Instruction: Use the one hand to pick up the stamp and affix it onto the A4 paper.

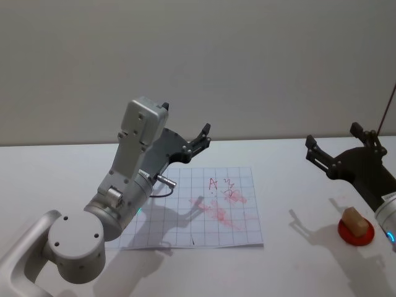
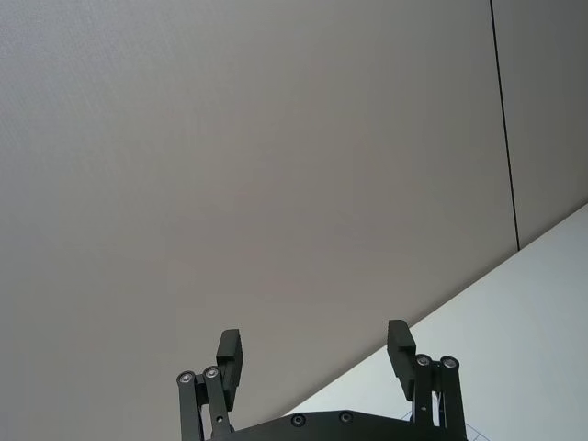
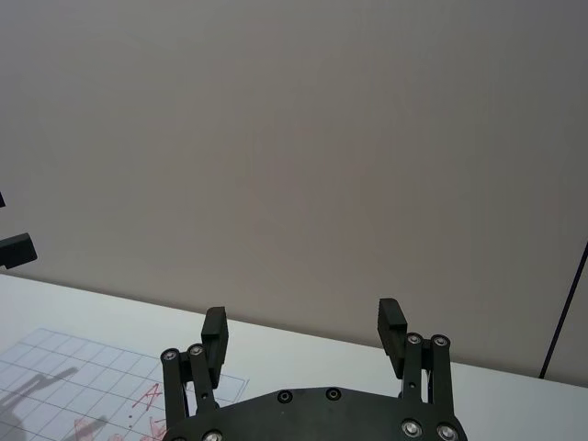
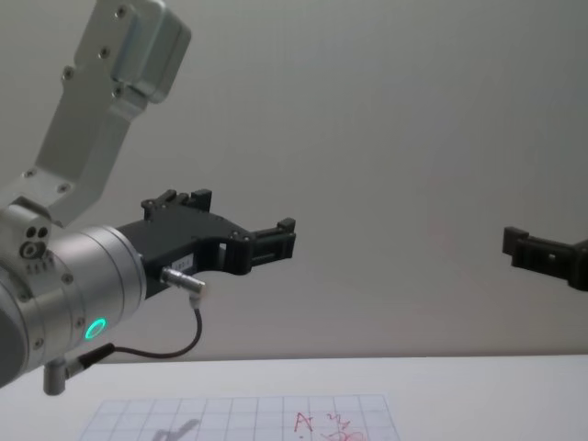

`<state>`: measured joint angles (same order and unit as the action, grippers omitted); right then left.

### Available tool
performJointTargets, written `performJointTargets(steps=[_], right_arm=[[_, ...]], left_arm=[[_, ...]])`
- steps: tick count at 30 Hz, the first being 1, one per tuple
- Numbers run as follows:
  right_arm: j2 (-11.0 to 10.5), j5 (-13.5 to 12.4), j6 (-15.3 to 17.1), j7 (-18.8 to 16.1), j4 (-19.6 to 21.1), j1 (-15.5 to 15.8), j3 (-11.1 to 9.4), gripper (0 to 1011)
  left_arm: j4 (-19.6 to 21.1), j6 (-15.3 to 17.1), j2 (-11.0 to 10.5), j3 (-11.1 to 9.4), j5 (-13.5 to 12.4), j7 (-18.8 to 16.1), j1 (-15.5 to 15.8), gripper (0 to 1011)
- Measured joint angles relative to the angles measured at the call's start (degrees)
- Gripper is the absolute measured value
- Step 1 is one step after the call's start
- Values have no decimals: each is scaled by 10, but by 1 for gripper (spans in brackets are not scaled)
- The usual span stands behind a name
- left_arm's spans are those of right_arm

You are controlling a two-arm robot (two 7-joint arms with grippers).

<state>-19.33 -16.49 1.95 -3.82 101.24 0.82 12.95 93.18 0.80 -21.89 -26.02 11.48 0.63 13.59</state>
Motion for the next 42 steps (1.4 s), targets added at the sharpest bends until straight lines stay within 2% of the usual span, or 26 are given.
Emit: performJointTargets(steps=[42], right_arm=[[0,0,0,0,0,0,0,1001]], left_arm=[[0,0,0,0,0,0,0,1001]])
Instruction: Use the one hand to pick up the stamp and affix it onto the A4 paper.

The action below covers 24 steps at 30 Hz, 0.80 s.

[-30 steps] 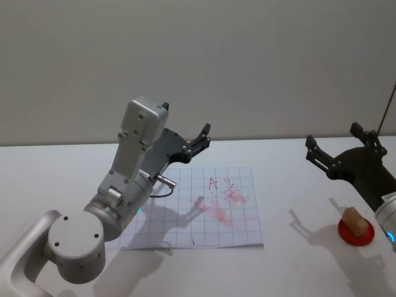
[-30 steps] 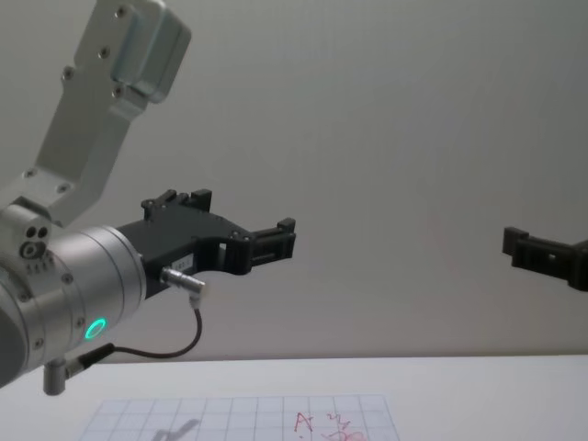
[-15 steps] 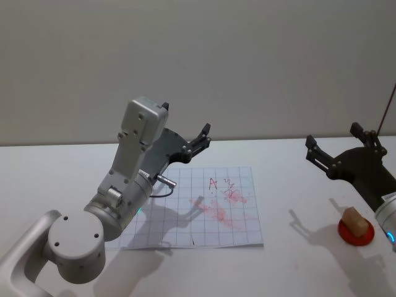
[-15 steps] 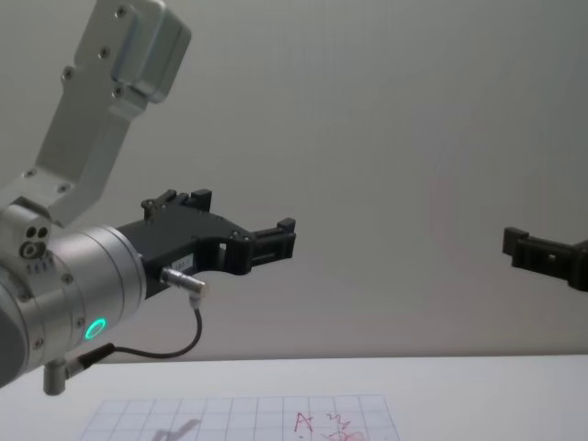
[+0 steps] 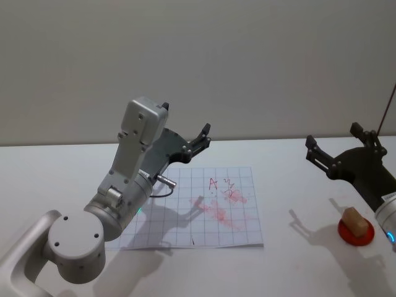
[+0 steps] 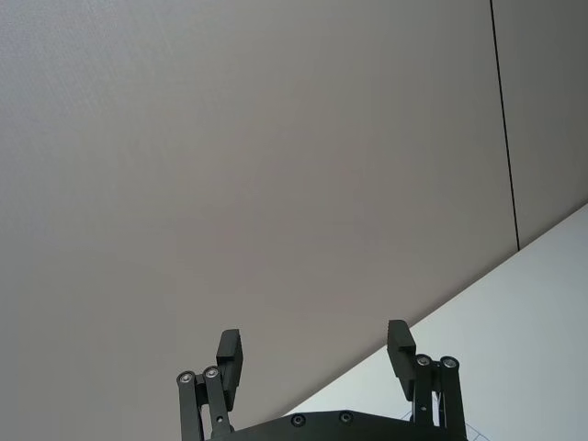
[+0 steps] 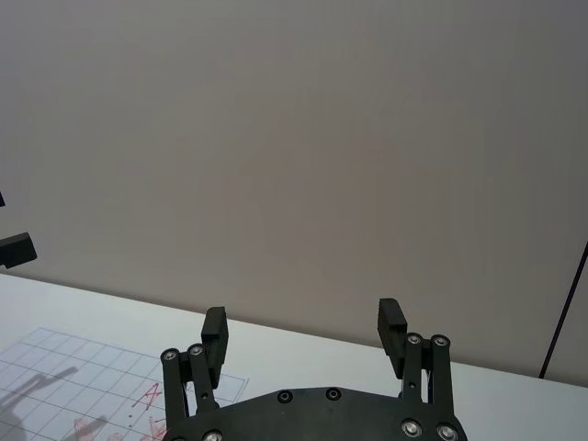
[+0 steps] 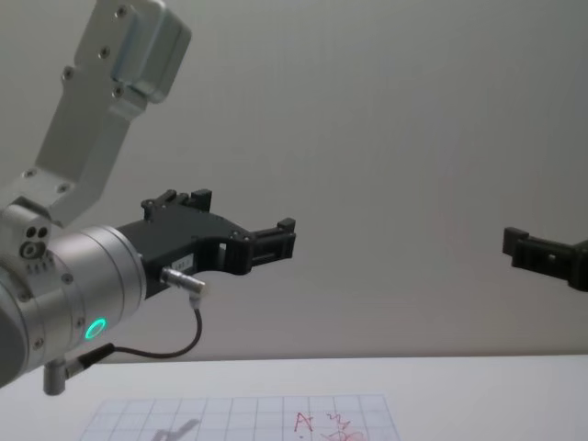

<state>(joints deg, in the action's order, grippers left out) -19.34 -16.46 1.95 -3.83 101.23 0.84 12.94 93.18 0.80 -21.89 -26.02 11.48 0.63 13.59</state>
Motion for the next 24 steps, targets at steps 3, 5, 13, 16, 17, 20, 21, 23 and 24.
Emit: performJointTargets(steps=[3,5,13,16,17,20,21,23,24], right_arm=[[0,0,0,0,0,0,0,1001],[-1,0,0,0,0,1,-1,1001],[-26,-22,-4,17,25,35,-16,1001],[-41,-36,-4,29,41,60,-25,1001],[-51,-43,-4,36,51,75,-30,1001],[-62,-53,-2,47,63,96,-37,1001],[-71,-60,0,55,72,111,-42,1001],[-77,-66,3,61,79,124,-46,1001],[-80,-69,5,66,82,130,-48,1001]], left_arm=[[0,0,0,0,0,0,0,1001],[0,0,0,0,0,0,0,1001],[0,0,0,0,0,0,0,1001],[0,0,0,0,0,0,0,1001],[0,0,0,0,0,0,0,1001],[0,0,0,0,0,0,0,1001],[0,0,0,0,0,0,0,1001],[0,0,0,0,0,0,0,1001],[0,0,0,0,0,0,0,1001]])
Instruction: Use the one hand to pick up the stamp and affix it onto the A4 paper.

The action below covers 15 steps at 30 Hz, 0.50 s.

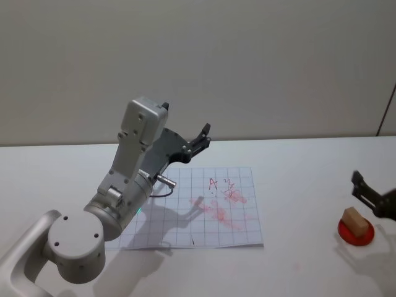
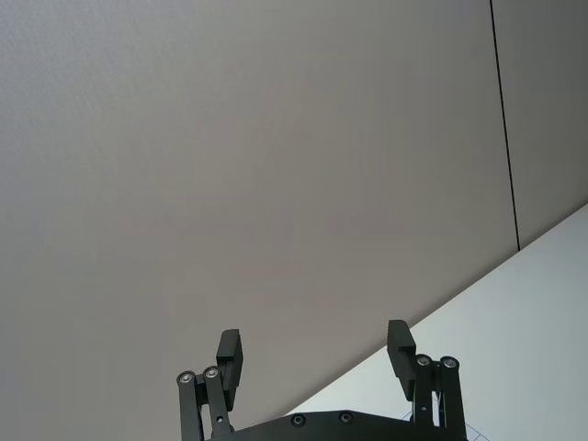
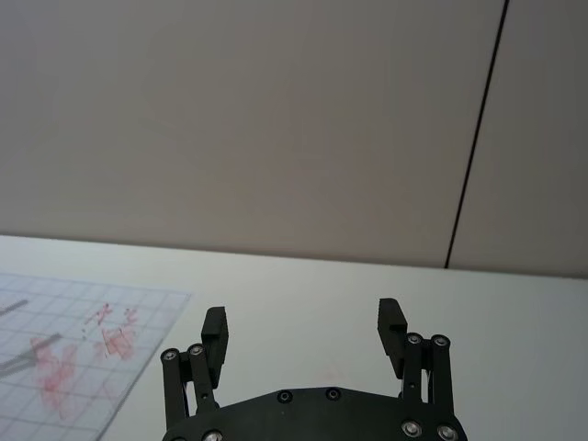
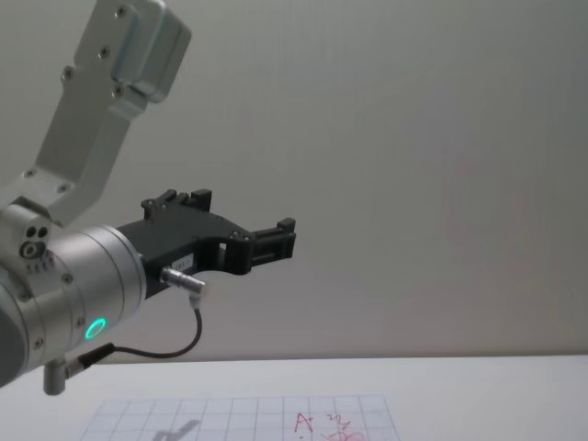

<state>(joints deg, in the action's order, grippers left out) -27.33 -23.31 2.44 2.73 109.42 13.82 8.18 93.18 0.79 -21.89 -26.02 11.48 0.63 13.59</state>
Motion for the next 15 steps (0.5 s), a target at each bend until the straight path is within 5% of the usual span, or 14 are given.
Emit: performJointTargets(steps=[5,15], right_arm=[[-17,-13,17,23,16,37,-11,1001],[-23,-15,54,35,13,49,-18,1001]], left_arm=[[0,0,0,0,0,0,0,1001],[0,0,0,0,0,0,0,1001]])
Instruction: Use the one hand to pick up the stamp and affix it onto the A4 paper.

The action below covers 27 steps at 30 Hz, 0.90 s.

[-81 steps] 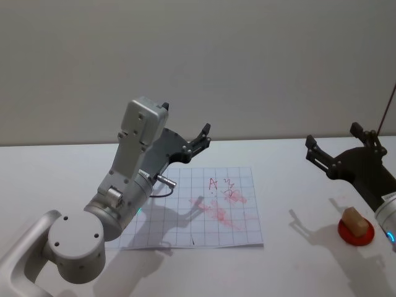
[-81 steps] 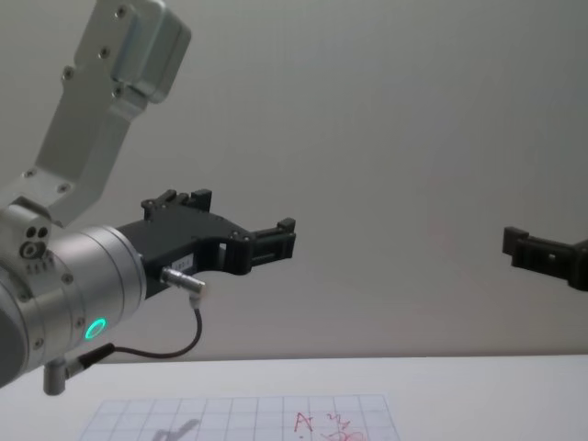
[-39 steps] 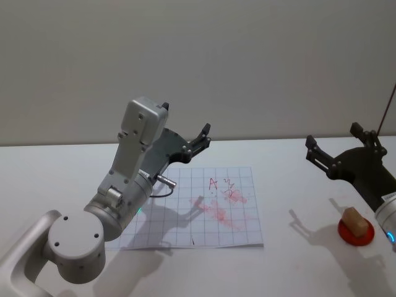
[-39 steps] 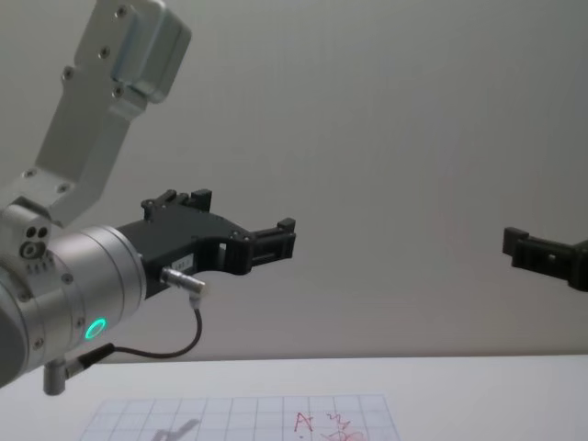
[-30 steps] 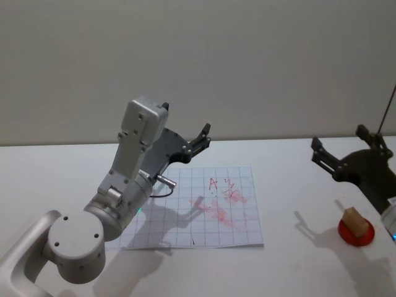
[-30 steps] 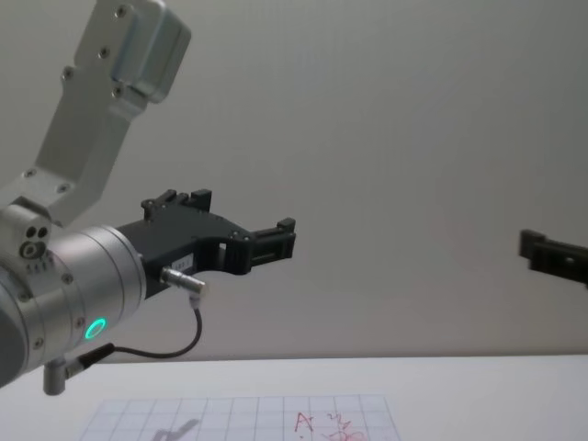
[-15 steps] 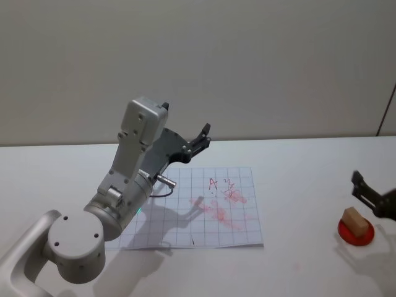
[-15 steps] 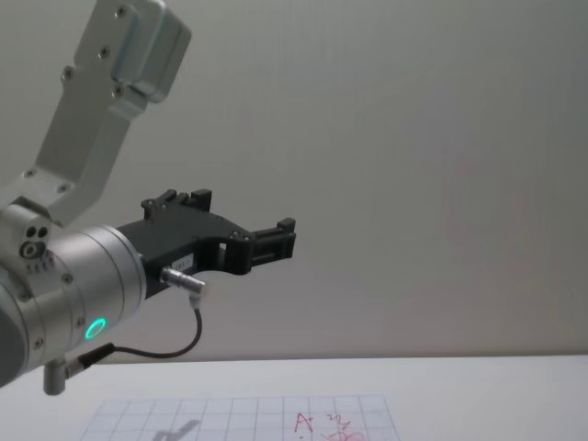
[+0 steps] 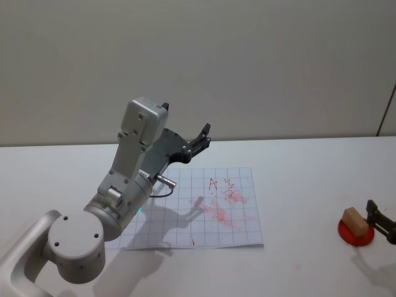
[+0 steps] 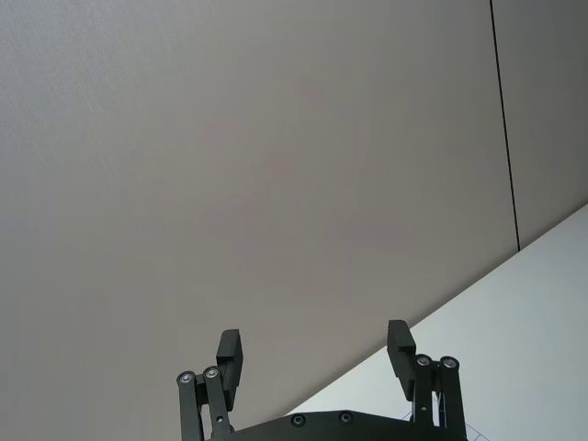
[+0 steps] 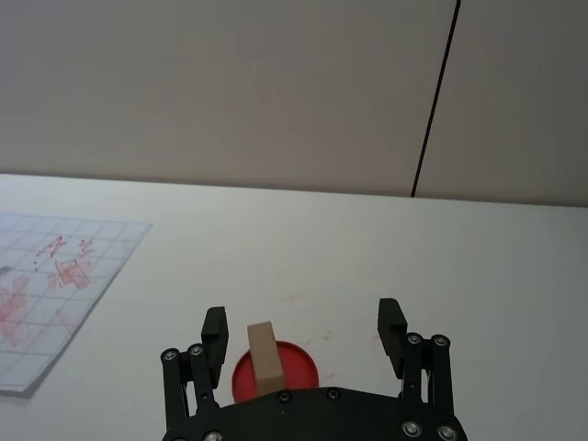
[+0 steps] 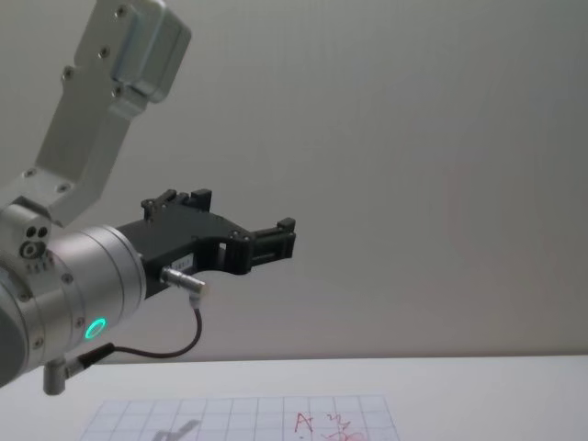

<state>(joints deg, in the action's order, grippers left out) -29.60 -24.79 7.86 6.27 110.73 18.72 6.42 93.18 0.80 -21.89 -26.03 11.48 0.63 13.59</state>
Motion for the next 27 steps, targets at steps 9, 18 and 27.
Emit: performJointTargets(steps=[9,18,27], right_arm=[[9,14,40,-20,-28,-23,6,1001],[32,44,83,-62,-73,-71,21,1001],[58,78,113,-99,-122,-123,37,1001]], left_arm=[[0,0,0,0,0,0,0,1001],[0,0,0,0,0,0,0,1001],[0,0,0,0,0,0,0,1001]])
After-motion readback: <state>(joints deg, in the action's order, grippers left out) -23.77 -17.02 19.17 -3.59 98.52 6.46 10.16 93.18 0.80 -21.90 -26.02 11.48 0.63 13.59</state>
